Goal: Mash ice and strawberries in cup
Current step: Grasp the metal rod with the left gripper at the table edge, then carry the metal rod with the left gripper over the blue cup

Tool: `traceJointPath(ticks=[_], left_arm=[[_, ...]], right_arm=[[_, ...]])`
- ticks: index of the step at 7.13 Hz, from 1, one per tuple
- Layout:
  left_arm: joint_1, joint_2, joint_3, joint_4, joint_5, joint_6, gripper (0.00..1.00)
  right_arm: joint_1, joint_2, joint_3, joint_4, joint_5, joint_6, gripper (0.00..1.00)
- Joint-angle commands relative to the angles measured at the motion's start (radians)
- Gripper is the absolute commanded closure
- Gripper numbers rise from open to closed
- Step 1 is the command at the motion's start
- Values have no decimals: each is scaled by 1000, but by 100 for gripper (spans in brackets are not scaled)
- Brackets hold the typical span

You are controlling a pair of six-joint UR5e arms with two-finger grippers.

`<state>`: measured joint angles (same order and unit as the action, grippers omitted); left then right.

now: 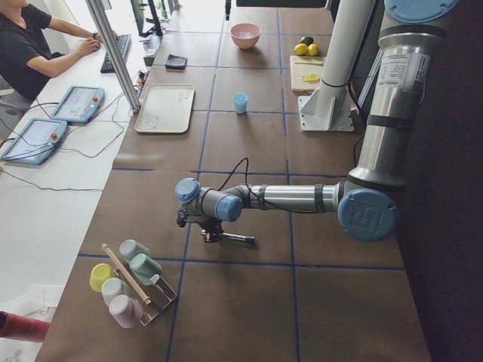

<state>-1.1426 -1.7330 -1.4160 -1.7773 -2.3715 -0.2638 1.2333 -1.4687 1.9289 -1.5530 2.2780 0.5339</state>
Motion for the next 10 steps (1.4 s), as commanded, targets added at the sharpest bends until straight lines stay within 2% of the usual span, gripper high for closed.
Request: traceJointPath(ticks=[1,3,5,6,7,8,9,10], left_arm=[[6,-107,-194,103,-9,-117,100],[128,-189,-353,99,12,-229,100],[245,-345,-435,85,137,-345,99],[291,-376,-448,20,171,-389,97],[308,-376,-448,-189,222,-402,96],[381,-375,-443,-385,412,-411,98],[547,-378,-437,-503,736,-411,99],[684,-379,-429,-571,1008,-405,100]], right_arm=[[0,1,-1,2,0,0,0],[2,-1,-2,4,0,0,0],[2,-8,-1,10,52,-2,0],[11,-9,-1,8,51,-8,0],[23,-10,-2,4,51,-32,0],[32,-10,-4,1,49,-41,0],[35,-10,-2,-1,51,-41,0],[37,-10,-2,-1,51,-43,0]])
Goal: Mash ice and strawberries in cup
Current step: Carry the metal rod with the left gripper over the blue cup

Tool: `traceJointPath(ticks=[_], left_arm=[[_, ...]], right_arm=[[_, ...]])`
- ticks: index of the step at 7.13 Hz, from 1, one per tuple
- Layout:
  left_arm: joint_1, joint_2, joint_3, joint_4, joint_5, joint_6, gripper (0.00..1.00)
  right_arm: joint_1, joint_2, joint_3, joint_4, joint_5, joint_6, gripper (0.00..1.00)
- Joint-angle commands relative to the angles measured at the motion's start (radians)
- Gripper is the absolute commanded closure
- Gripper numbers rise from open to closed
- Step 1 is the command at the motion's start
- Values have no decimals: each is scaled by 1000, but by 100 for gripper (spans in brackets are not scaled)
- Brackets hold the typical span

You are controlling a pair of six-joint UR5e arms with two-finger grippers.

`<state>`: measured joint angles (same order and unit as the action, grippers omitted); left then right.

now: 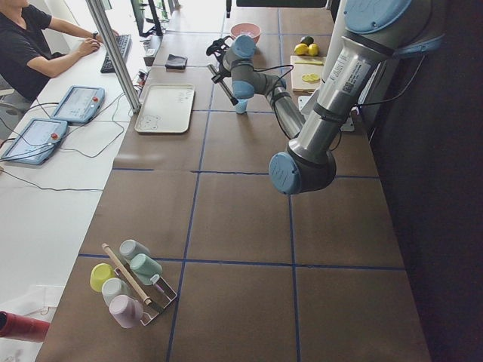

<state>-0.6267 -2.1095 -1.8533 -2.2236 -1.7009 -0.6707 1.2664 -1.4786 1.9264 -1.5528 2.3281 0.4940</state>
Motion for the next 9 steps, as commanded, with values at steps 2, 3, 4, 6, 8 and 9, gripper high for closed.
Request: traceJointPath(ticks=[2,3,4,6,8,9], left_arm=[[208,-33,28,-247,452,34,100],[246,-38,35,-278,534,150,99],[295,-47,70,-333,657,193,99],[321,-63,132,-384,696,200,100],[341,-69,161,-398,718,201,100],[355,-69,175,-398,718,201,100]], right_arm=[[5,0,-1,-1,2,-2,0],[5,-2,0,-1,2,-2,0],[5,-2,0,-1,2,-2,0],[7,-3,0,-1,2,-2,0],[7,-8,3,-1,2,-2,0],[7,-11,3,-1,2,-2,0]])
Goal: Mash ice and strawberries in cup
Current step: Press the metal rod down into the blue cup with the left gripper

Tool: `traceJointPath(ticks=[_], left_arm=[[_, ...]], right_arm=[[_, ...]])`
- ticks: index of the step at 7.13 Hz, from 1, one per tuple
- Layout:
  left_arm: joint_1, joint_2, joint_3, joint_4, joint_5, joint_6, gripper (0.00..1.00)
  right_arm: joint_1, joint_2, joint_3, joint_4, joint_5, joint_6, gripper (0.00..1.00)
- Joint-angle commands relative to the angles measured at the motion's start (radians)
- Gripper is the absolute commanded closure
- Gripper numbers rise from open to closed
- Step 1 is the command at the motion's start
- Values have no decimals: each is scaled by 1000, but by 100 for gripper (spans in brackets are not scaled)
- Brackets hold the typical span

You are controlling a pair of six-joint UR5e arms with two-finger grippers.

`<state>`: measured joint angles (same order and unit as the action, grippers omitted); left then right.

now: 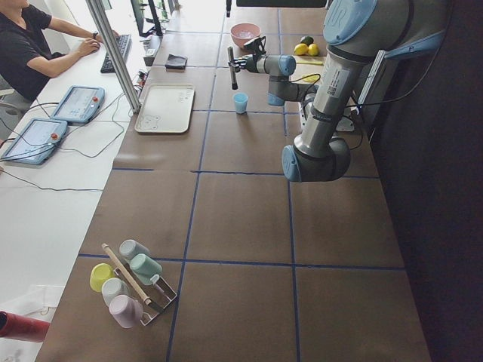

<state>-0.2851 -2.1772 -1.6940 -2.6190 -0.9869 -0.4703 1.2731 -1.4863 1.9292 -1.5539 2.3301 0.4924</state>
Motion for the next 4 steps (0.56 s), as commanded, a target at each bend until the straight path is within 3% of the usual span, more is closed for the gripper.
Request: traceJointPath(ticks=[1,4], left_arm=[[33,4,16,-9,4,1,100],[47,8,72,-61,7,1,100]], right_arm=[[0,-3,1,2,0,0,0],[2,-6,4,0,0,0,0]])
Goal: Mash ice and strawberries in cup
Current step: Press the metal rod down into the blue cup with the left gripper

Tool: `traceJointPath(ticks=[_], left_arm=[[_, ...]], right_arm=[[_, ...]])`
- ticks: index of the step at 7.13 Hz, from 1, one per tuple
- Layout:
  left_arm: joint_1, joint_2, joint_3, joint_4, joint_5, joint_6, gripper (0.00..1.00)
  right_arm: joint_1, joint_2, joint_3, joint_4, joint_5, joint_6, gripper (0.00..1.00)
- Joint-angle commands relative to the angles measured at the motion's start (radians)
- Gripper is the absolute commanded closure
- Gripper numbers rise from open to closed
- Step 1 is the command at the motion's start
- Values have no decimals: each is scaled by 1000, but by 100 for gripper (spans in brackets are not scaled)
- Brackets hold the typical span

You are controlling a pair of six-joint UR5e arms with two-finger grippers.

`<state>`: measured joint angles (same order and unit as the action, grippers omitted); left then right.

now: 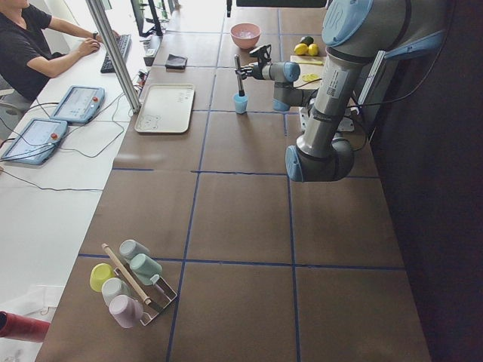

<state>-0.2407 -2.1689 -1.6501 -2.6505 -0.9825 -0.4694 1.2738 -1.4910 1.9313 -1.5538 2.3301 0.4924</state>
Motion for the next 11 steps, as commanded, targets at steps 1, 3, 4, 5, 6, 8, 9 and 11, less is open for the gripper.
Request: traceJointPath(ticks=[1,3,4,5,6,8,9,11], left_arm=[[3,0,33,-34,-1,0,100],[4,11,41,-35,-1,0,100],[4,11,41,-35,-1,0,100],[4,11,39,-35,-1,0,100],[6,12,39,-35,-1,0,100],[9,14,29,-37,-2,-2,100],[9,8,1,-36,-4,1,100],[-31,18,-164,-7,-13,97,100]], right_arm=[[2,-6,9,0,0,-2,0],[2,-6,12,0,0,0,0],[4,-8,17,0,2,0,0],[6,-9,18,0,2,0,0],[6,-20,31,-2,2,0,0],[6,-28,37,-2,2,0,0],[6,-28,38,-2,2,0,0],[6,-31,37,-2,2,0,0]])
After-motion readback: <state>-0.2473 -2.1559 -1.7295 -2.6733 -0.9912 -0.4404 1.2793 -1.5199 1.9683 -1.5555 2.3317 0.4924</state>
